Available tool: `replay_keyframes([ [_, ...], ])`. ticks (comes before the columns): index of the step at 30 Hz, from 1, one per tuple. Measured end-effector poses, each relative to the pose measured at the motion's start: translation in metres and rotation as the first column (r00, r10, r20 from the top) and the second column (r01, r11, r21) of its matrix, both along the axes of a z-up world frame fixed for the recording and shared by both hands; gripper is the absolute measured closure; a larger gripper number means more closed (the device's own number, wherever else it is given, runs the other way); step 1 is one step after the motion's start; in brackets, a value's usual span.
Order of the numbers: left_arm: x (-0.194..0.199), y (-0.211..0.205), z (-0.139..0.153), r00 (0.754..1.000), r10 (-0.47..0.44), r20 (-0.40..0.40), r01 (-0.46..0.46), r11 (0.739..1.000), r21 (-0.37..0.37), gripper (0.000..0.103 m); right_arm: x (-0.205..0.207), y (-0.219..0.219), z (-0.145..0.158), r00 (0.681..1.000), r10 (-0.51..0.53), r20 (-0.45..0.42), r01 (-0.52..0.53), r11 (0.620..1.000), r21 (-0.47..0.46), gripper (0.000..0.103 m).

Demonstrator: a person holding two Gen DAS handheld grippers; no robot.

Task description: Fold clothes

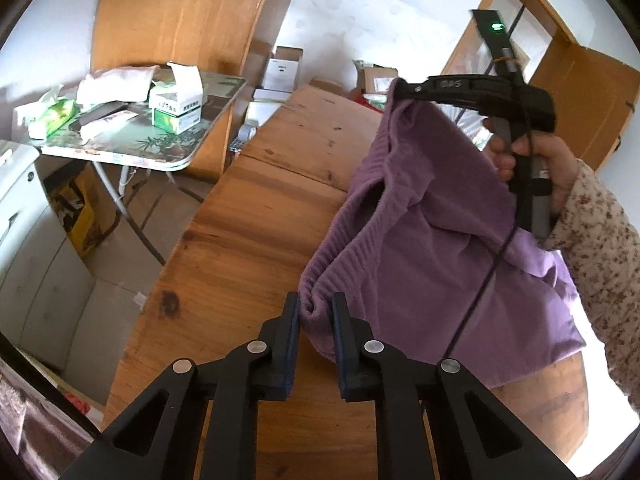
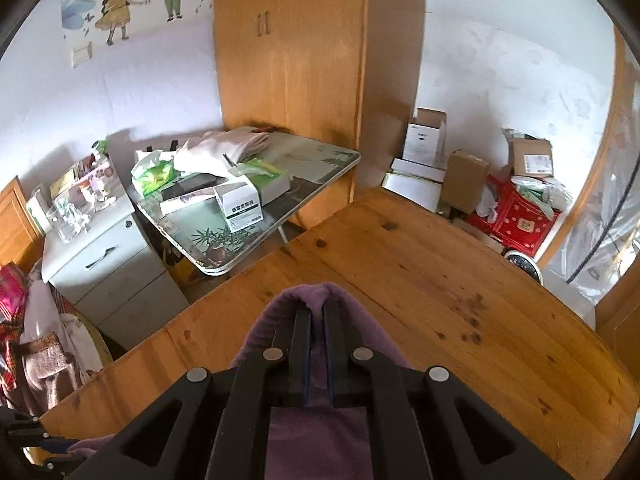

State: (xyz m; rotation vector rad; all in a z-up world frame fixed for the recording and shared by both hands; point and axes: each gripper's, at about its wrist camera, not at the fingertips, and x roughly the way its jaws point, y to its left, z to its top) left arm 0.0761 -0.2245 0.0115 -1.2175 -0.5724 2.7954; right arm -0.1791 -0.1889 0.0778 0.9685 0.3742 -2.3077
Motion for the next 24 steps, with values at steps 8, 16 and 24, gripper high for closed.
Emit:
replay_keyframes([
  [8,0.01,-0.015,-0.003,0.999,0.05,0.021,-0.05,0.999,0.01,0.088,-0.012,-0.039,-0.018,0.995,0.096,0.036,-0.097,0.995,0.016,0.097],
  [16,0.024,-0.031,-0.011,0.993,0.1,0.059,-0.101,0.995,0.017,0.088,-0.018,-0.072,-0.041,0.988,0.133,0.082,-0.137,0.989,0.051,0.097],
  [24,0.024,-0.031,-0.012,0.99,0.108,0.086,-0.108,0.994,-0.005,0.088,-0.03,-0.057,-0.024,0.983,0.091,0.162,-0.08,0.994,-0.074,0.069],
])
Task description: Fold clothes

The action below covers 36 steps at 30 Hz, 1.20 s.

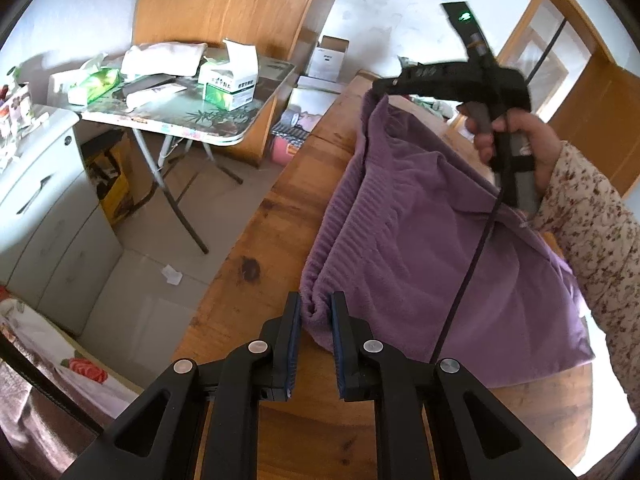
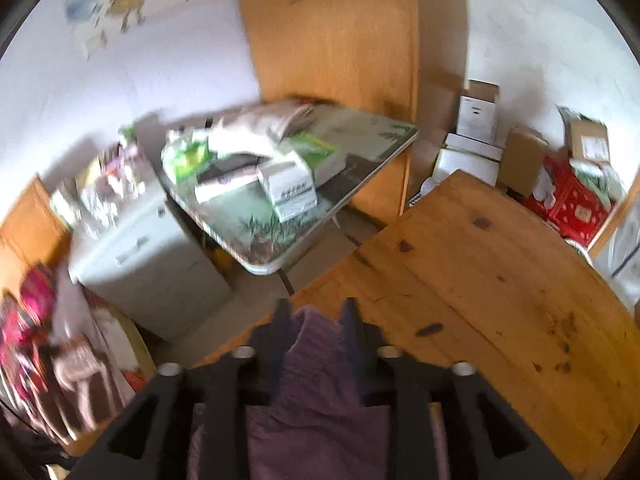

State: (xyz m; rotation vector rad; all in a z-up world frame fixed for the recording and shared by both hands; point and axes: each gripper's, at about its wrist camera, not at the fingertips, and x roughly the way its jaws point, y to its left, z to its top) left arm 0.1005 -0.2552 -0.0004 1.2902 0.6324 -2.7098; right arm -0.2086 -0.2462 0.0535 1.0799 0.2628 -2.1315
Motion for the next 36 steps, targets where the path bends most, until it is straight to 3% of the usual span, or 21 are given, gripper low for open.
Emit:
replay_keyframes([
  [6,0.0,-0.003,0.002,0.999,0.021,0.027,-0.021,1.0,-0.004,0.082,0.025,0.058,0.039,0.998,-0.037,-0.05,0.036,0.999,-0.025,0.069],
  [12,0.013,-0.002,0.018,0.999,0.046,-0.003,-0.047,0.998,-0.034,0.081,0.074,0.16,0.065,0.983,-0.147,-0.107,0.145,0.989,-0.028,0.069],
  [16,0.017,0.017,0.037,0.999,-0.011,-0.047,0.006,0.996,-0.09,0.08,0.11,0.237,0.073,0.963,-0.248,-0.108,0.241,0.968,-0.077,0.069],
  [20,0.01,0.047,0.051,0.989,-0.131,-0.073,0.122,0.985,-0.119,0.072,0.152,0.307,0.069,0.927,-0.352,-0.132,0.347,0.936,-0.054,0.068],
  [24,-0.008,0.095,0.058,0.954,-0.293,-0.069,0.281,0.948,-0.151,0.072,0.18,0.366,0.052,0.886,-0.451,-0.108,0.45,0.892,-0.037,0.067],
  [29,-0.034,0.159,0.06,0.878,-0.473,-0.066,0.458,0.874,-0.163,0.072,0.197,0.421,0.02,0.815,-0.575,-0.068,0.577,0.816,0.011,0.063],
  [31,-0.045,0.183,0.059,0.846,-0.53,-0.058,0.515,0.841,-0.163,0.072,0.199,0.439,0.009,0.815,-0.579,-0.003,0.579,0.815,-0.017,0.06],
  [36,-0.068,0.225,0.057,0.788,-0.614,-0.04,0.602,0.783,-0.156,0.072,0.199,0.469,-0.005,0.792,-0.609,0.029,0.61,0.792,-0.023,0.055],
])
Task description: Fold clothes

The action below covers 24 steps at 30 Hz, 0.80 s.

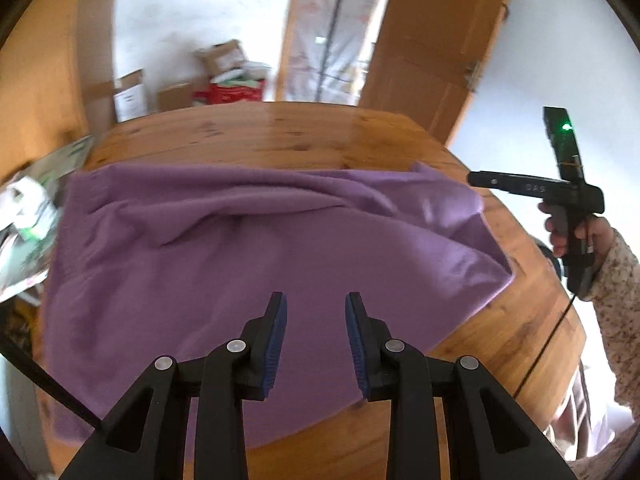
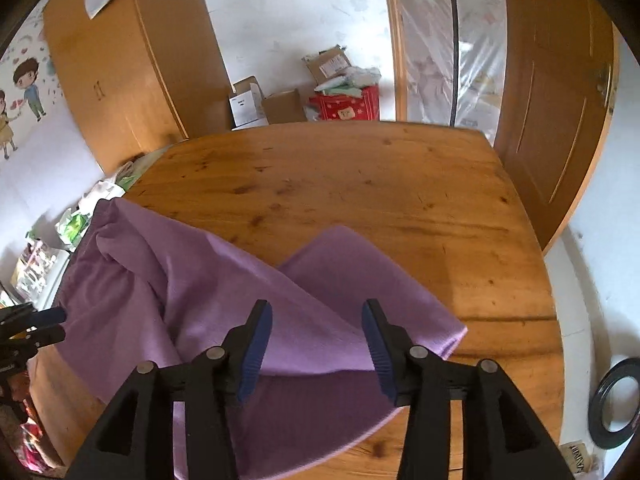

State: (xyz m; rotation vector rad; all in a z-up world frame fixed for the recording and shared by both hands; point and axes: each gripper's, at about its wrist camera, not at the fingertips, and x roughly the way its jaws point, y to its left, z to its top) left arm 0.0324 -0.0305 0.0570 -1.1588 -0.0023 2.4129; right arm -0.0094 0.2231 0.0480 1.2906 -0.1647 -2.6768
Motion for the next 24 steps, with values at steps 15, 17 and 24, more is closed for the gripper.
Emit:
replay_keyframes([
  [15,-0.09,0.035,-0.015,0.988,0.005,0.151,-0.015,0.998,0.06,0.072,-0.007,0.004,-0.04,0.985,0.174,0.022,-0.175,0.983,0.049,0.054],
  [17,-0.094,0.038,-0.016,0.989,0.009,0.15,-0.017,0.999,0.05,0.072,-0.006,0.007,-0.042,0.982,0.188,0.032,-0.189,0.982,0.022,0.057],
  [24,-0.094,0.057,-0.018,0.987,-0.032,0.155,0.021,0.997,0.071,0.071,0.0,0.002,-0.033,0.976,0.216,-0.006,-0.216,0.976,0.042,0.098],
])
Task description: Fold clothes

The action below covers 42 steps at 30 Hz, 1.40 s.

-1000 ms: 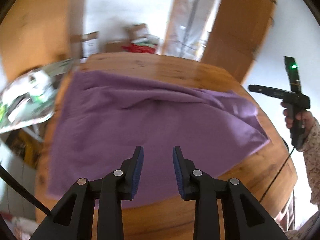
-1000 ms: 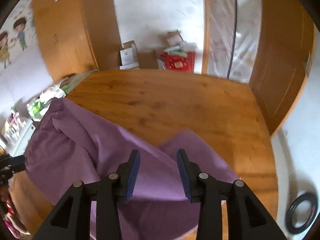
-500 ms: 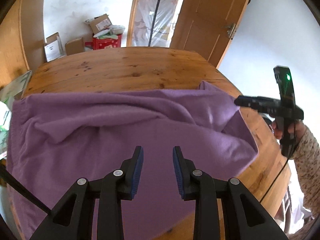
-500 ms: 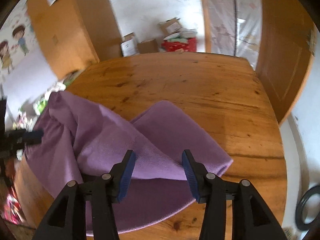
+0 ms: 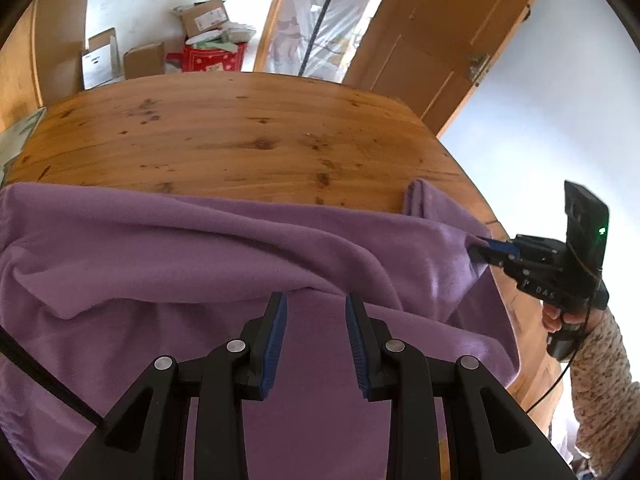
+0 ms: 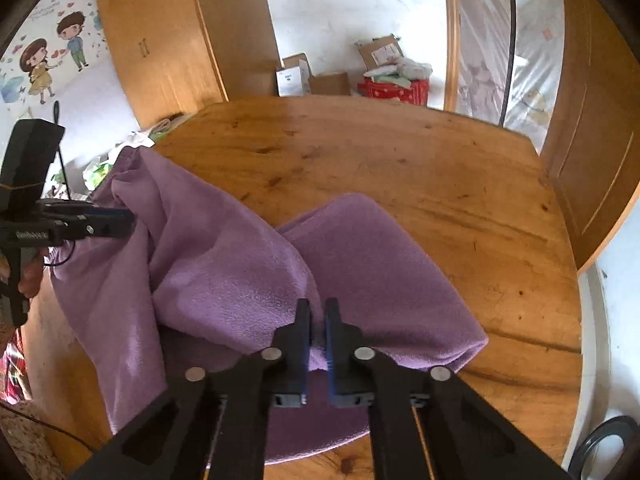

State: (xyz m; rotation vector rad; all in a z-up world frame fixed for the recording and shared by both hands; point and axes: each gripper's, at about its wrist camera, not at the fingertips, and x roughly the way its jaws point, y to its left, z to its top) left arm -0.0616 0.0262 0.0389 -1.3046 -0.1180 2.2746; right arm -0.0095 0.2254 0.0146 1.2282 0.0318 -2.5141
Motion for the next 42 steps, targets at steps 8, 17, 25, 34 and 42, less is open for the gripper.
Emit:
replay_keyframes([
  [8,0.009,0.031,0.005,0.995,-0.094,-0.03,0.094,0.996,-0.002,0.071,0.002,-0.01,0.036,0.994,-0.007,-0.107,0.0,0.998,-0.068,0.098],
  [17,0.015,0.073,0.017,0.976,-0.2,-0.083,0.201,0.98,0.007,0.071,-0.023,-0.026,0.043,0.991,-0.029,-0.129,0.009,0.988,-0.153,0.098],
  [25,0.004,0.107,0.0,0.976,-0.207,-0.06,0.196,0.969,-0.151,0.065,-0.046,-0.029,0.036,0.995,-0.05,-0.091,0.031,0.98,-0.198,0.098],
  [34,-0.019,0.108,-0.01,0.991,-0.137,0.003,0.136,0.986,-0.097,0.065,-0.041,-0.02,0.031,0.996,-0.062,-0.062,0.047,0.973,-0.228,0.095],
  [42,-0.017,0.113,-0.014,0.989,-0.149,0.01,0.149,0.987,-0.062,0.074,-0.005,0.015,0.039,0.982,-0.155,-0.106,0.137,0.978,-0.16,0.064],
])
